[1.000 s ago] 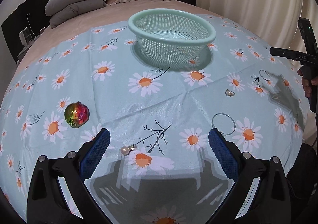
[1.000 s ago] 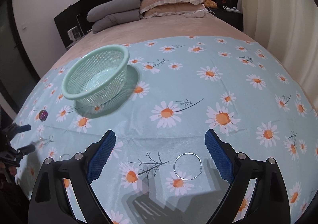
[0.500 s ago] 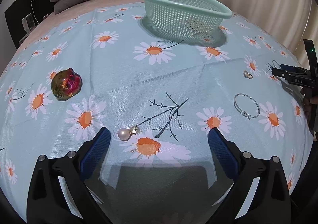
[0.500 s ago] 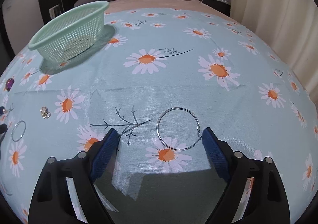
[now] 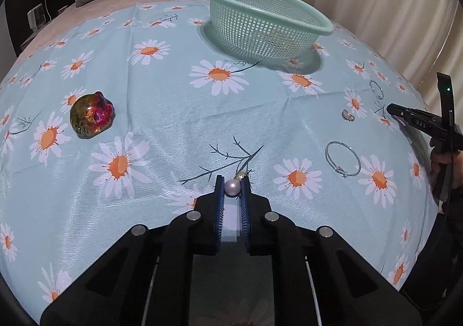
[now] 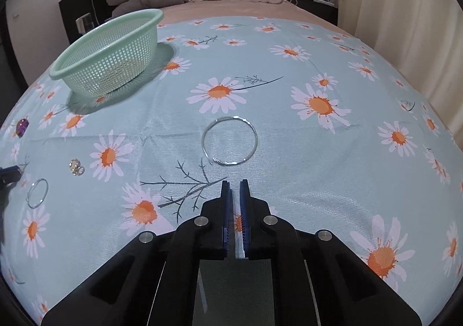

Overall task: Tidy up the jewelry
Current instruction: 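Grasp the silver hoop bracelet with the right tool while the left tool holds the earring, then carry the pearl earring and silver hoop over the green basket, then open both tools to drop the earring and hoop into the basket, then grasp a small silver charm with the right tool while the left tool approaches another silver hoop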

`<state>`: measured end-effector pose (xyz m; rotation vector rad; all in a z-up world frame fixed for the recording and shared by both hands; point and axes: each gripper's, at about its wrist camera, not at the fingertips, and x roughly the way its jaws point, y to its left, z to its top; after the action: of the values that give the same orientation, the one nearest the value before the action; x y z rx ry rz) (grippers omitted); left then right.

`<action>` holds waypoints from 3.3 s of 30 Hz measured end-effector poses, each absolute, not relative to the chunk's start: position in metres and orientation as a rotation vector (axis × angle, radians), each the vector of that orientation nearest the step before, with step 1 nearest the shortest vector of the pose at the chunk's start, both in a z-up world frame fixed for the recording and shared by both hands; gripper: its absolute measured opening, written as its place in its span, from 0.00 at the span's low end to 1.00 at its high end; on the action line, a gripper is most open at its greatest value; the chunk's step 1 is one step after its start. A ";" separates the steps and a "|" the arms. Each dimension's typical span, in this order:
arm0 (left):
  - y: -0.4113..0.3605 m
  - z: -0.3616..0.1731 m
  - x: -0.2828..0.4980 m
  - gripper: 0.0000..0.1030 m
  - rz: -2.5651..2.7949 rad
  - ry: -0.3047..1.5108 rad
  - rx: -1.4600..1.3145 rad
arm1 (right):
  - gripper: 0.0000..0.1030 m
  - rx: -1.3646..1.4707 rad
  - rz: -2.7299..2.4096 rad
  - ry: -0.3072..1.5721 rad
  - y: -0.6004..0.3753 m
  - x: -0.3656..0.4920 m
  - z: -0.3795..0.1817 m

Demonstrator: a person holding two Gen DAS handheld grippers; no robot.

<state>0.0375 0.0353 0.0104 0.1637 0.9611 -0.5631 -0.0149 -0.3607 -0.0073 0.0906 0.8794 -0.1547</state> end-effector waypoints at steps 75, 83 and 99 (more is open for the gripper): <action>-0.054 0.139 0.144 0.86 -0.659 0.699 0.266 | 0.80 -0.003 0.077 0.557 -0.279 0.120 0.131; -0.043 0.140 0.123 0.87 -0.640 0.689 0.310 | 0.80 0.019 0.034 0.561 -0.299 0.101 0.134; -0.043 0.053 0.003 0.87 -0.870 0.798 0.343 | 0.82 -0.033 0.174 0.694 -0.275 0.026 0.058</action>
<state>0.0029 -0.0433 0.0529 0.3431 0.7979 -0.8705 0.0264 -0.2752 0.0577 -0.0332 0.6943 0.1742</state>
